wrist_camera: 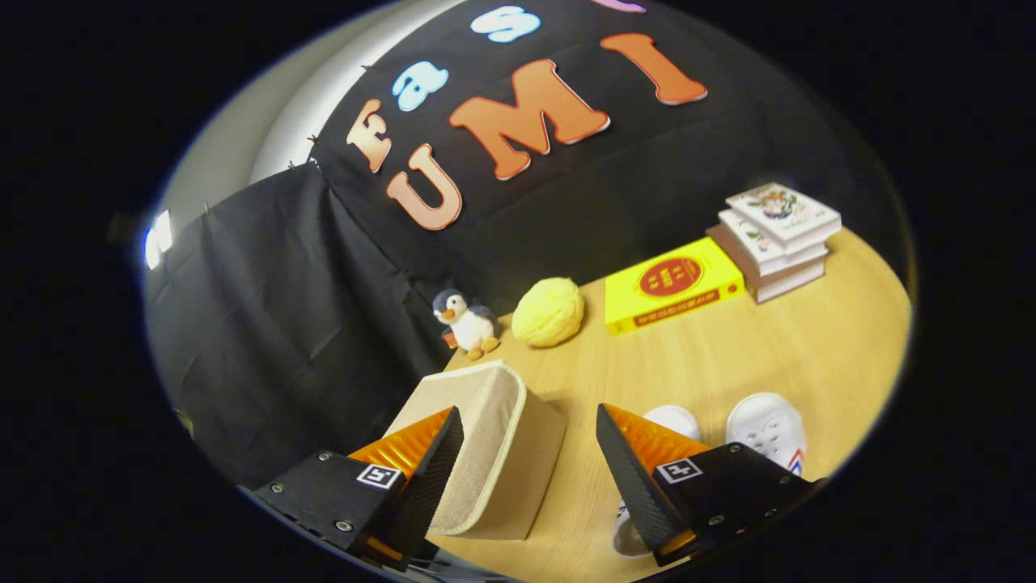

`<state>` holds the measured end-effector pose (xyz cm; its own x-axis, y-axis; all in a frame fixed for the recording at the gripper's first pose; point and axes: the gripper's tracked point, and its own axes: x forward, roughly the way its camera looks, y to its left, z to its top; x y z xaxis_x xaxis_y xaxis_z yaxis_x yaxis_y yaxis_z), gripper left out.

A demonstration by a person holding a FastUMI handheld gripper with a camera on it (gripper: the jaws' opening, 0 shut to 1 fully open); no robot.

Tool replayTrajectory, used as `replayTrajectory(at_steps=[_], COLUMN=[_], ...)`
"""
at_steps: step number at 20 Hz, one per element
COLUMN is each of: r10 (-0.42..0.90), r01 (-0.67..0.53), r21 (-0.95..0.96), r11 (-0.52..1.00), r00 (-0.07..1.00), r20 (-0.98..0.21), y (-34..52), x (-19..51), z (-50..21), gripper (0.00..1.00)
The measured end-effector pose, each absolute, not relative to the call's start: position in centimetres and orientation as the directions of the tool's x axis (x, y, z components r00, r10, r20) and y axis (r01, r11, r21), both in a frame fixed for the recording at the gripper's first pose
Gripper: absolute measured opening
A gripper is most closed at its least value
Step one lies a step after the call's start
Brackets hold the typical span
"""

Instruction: Open the storage box then place both shoes into the box .Put the left shoe in first, then the right shoe, with the right side of both shoes facing outward in a uniform manner.

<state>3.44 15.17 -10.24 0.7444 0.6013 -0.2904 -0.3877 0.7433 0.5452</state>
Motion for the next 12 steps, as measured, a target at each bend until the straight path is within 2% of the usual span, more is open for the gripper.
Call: replayTrajectory(at_steps=[6,12], r10=[0.750,0.841], r01=[-0.400,-0.340], r21=[0.684,0.800], r11=[0.611,0.494], r00=[0.570,0.420], r20=[-0.337,-0.341], y=[20.4,24.3], x=[2.0,0.6], z=[-13.8,-16.1], gripper=[0.98,0.98])
